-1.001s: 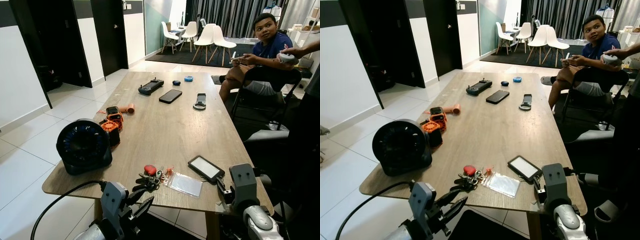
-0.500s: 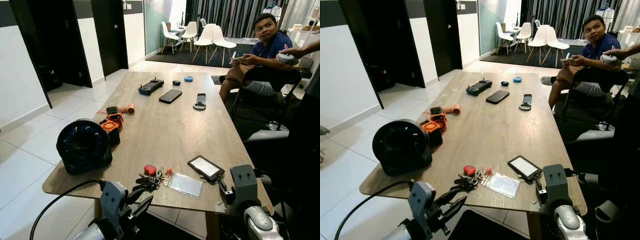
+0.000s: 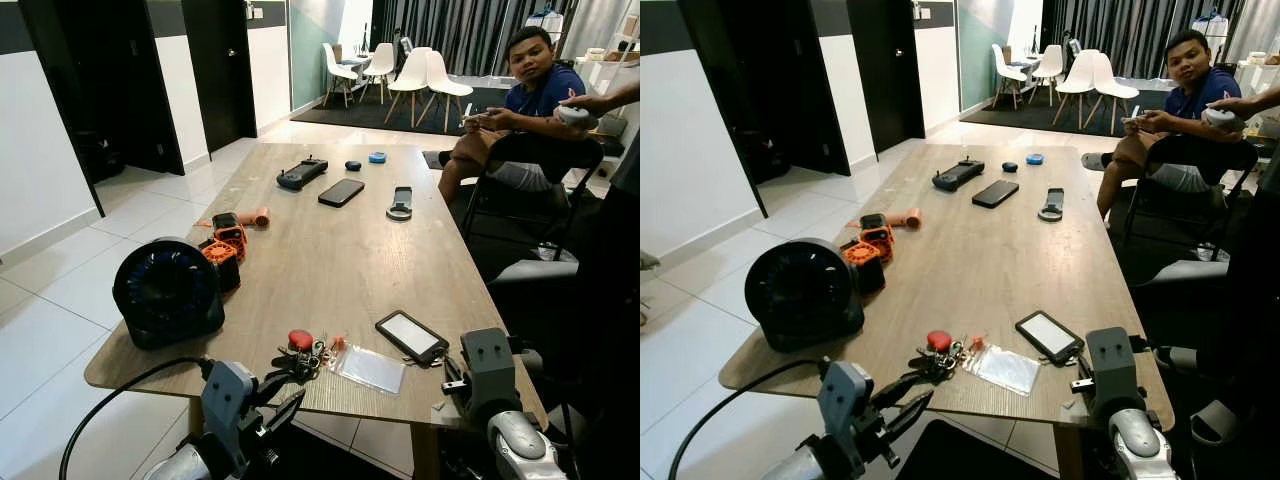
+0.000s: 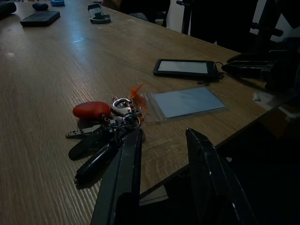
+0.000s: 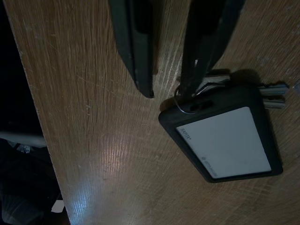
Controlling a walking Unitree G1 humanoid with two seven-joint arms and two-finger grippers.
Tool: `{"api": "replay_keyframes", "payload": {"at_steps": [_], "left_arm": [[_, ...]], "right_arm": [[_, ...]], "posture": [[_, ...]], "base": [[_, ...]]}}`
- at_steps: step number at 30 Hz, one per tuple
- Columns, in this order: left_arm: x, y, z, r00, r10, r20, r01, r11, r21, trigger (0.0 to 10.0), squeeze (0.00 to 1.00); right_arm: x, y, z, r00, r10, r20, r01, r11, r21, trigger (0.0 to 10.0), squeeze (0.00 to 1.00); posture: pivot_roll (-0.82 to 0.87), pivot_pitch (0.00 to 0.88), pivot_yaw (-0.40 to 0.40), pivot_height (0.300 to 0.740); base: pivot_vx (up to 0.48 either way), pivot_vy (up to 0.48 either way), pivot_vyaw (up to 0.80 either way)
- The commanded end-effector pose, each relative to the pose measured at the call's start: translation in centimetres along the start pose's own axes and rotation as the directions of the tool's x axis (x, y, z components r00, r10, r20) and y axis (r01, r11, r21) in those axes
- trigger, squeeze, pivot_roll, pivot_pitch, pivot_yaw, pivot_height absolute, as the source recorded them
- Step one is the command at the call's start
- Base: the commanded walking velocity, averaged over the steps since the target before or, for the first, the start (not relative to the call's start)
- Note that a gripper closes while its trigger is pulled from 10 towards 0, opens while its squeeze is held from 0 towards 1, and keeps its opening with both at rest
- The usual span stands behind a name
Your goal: Hang keys on a hook
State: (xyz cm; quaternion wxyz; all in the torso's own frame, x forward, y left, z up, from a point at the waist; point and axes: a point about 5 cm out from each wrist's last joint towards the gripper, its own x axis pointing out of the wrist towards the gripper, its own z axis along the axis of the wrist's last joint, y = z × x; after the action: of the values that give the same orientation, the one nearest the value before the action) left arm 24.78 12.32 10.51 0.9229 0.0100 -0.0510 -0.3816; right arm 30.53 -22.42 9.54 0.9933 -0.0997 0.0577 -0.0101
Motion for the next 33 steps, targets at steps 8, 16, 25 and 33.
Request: {"api": "replay_keyframes", "payload": {"at_steps": [8,16,25,33], "left_arm": [[-0.4,0.6,-0.3,0.999,0.009,-0.031,-0.009,1.0,0.02,10.0,0.0],[-0.4,0.7,-0.3,0.999,0.016,-0.034,-0.015,1.0,0.024,10.0,0.0],[-0.5,0.9,-0.2,0.999,0.022,-0.03,-0.021,0.999,0.025,10.0,0.0],[-0.6,0.9,-0.2,0.999,0.012,-0.033,-0.011,1.0,0.028,10.0,0.0]], "right_arm": [[0.1,-0.1,-0.4,1.0,-0.012,-0.016,0.013,1.0,0.021,0.0,0.0],[0.1,-0.1,-0.4,1.0,-0.015,-0.012,0.015,1.0,0.025,0.9,0.0],[-0.1,0.7,3.4,0.967,0.024,0.255,-0.046,0.996,0.08,10.0,0.0],[-0.5,1.1,4.3,0.945,0.038,0.324,-0.063,0.996,0.067,10.0,0.0]], "posture": [[0.04,0.069,0.028,0.74],[0.04,0.07,0.028,0.74],[0.04,0.069,0.028,0.74],[0.04,0.064,0.033,0.74]], "base": [[0.0,0.0,0.0],[0.0,0.0,0.0],[0.0,0.0,0.0],[0.0,0.0,0.0]]}}
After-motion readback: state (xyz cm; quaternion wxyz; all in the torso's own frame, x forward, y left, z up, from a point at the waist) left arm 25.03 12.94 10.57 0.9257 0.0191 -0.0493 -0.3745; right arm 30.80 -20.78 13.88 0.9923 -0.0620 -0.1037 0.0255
